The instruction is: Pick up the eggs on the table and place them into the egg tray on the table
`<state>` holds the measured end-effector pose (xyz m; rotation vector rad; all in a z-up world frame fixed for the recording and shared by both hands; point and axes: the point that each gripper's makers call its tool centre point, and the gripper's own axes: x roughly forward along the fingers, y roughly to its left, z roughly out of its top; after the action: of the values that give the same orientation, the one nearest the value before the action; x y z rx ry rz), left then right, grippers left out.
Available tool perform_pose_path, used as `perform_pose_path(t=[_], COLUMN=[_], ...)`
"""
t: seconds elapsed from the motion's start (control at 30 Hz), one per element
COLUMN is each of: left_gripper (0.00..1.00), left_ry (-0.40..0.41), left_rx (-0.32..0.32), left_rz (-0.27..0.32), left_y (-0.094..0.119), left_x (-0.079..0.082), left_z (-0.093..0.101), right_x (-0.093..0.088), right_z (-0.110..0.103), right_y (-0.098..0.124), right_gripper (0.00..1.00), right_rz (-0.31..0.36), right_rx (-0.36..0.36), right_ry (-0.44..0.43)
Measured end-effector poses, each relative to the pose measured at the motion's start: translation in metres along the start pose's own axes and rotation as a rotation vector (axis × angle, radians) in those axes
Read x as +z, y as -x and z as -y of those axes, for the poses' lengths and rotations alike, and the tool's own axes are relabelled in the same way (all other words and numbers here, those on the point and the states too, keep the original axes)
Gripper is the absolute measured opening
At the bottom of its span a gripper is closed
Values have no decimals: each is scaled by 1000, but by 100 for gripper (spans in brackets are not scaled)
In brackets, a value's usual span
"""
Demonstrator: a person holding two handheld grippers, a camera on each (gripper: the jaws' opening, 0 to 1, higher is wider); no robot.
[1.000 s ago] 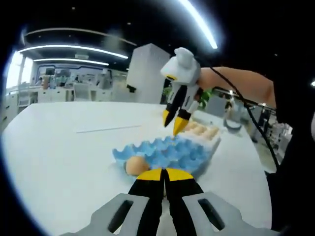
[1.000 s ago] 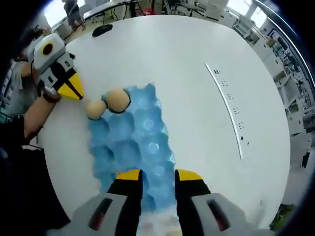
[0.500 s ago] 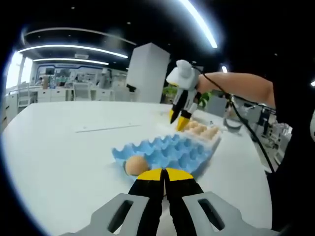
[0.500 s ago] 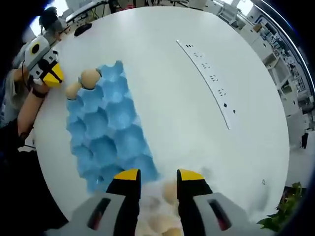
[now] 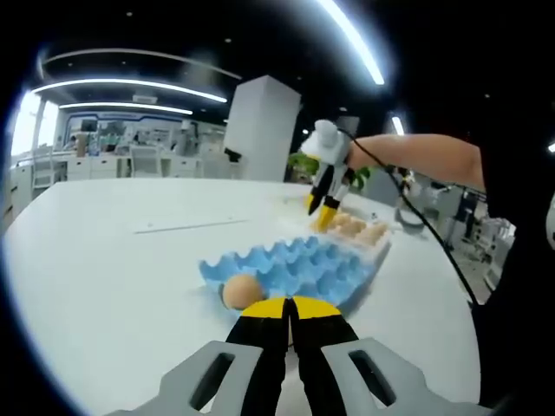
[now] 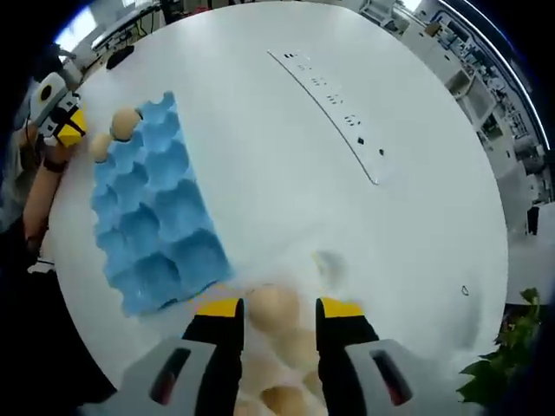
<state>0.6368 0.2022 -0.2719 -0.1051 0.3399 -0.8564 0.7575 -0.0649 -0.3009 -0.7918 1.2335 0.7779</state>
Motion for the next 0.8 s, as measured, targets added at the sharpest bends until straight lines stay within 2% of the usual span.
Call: perform_pose_path(t=[0.3,0.43,0.8], left_gripper=[0,0,0], left_ry=[-4,-4,-11], left_rx=[-1,-1,-2], left_rz=[-7,-4,-10], left_y=[-2,-2,-4], left_x=[-1,0,0], left_z=[0,-1,-1], right_x=[0,-2,-2], right_z=[-3,-5,-4], right_y=[-1,-5,-16], right_gripper=[28,26,26], right_rz=[1,-25,-46], right_rx=[35,50,46], right_ry=[-36,-37,-70])
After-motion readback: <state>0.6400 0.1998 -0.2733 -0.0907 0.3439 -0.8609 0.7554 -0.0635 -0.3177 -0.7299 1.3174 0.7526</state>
